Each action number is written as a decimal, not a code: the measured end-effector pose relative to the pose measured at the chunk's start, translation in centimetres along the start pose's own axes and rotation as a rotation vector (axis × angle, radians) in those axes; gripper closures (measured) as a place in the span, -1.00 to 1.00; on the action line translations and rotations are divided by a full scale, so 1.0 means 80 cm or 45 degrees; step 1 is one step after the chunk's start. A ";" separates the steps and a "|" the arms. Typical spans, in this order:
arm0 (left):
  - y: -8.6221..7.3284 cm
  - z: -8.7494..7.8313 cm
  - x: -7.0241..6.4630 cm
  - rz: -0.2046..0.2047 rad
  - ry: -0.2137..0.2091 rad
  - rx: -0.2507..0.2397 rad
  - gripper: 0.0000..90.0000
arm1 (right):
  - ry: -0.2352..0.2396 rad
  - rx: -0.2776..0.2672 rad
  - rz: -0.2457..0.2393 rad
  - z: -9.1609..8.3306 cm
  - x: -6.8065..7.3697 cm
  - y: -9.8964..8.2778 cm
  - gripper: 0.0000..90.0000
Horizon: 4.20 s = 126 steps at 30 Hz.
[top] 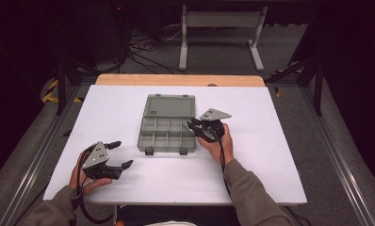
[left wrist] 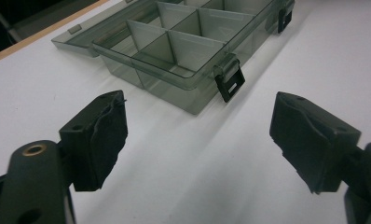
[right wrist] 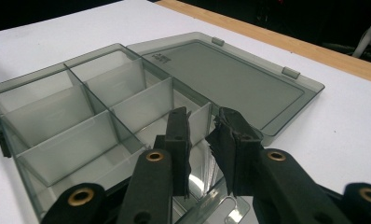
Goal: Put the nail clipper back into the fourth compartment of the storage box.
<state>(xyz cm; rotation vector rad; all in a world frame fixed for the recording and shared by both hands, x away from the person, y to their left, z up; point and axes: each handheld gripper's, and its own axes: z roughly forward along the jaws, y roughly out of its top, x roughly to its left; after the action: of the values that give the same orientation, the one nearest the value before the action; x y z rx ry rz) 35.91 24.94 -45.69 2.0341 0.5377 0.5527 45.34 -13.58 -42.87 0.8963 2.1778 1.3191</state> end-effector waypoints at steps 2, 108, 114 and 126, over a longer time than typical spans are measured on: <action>0.000 -0.001 0.001 0.000 -0.006 0.002 -0.42 | -0.004 -0.001 -0.019 -0.002 0.002 0.001 0.68; 0.081 0.147 0.159 -0.101 0.060 0.296 1.00 | -0.087 0.450 -0.103 0.052 -0.099 0.019 1.00; 0.080 0.164 0.165 -0.085 0.067 0.326 1.00 | -0.078 0.494 -0.116 0.067 -0.101 0.020 1.00; 0.072 0.173 0.168 -0.108 0.056 0.360 1.00 | -0.058 0.550 -0.135 0.081 -0.098 0.021 1.00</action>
<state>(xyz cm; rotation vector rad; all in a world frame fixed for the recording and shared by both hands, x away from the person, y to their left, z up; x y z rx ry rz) 55.57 20.62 -44.85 2.2570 0.7605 0.4934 55.51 -14.73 -43.97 0.9357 2.4817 0.7808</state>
